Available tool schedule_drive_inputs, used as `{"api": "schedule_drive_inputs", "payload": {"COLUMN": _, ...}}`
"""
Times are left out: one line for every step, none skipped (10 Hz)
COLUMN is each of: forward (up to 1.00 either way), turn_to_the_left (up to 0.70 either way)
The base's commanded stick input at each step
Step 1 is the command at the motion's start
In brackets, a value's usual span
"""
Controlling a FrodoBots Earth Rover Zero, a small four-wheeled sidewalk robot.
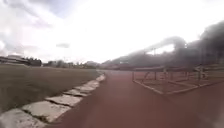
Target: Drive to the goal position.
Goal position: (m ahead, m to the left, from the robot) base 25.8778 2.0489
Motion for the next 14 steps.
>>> {"api": "schedule_drive_inputs", "payload": {"forward": 0.70, "turn_to_the_left": 0.00}}
{"api": "schedule_drive_inputs", "payload": {"forward": 0.70, "turn_to_the_left": 0.00}}
{"api": "schedule_drive_inputs", "payload": {"forward": 0.70, "turn_to_the_left": 0.00}}
{"api": "schedule_drive_inputs", "payload": {"forward": 0.70, "turn_to_the_left": 0.00}}
{"api": "schedule_drive_inputs", "payload": {"forward": 0.70, "turn_to_the_left": 0.00}}
{"api": "schedule_drive_inputs", "payload": {"forward": 0.70, "turn_to_the_left": 0.00}}
{"api": "schedule_drive_inputs", "payload": {"forward": 0.70, "turn_to_the_left": 0.00}}
{"api": "schedule_drive_inputs", "payload": {"forward": 0.70, "turn_to_the_left": 0.00}}
{"api": "schedule_drive_inputs", "payload": {"forward": 0.70, "turn_to_the_left": 0.00}}
{"api": "schedule_drive_inputs", "payload": {"forward": 0.70, "turn_to_the_left": 0.00}}
{"api": "schedule_drive_inputs", "payload": {"forward": 0.70, "turn_to_the_left": 0.00}}
{"api": "schedule_drive_inputs", "payload": {"forward": 0.70, "turn_to_the_left": 0.00}}
{"api": "schedule_drive_inputs", "payload": {"forward": 0.70, "turn_to_the_left": 0.00}}
{"api": "schedule_drive_inputs", "payload": {"forward": 0.70, "turn_to_the_left": 0.00}}
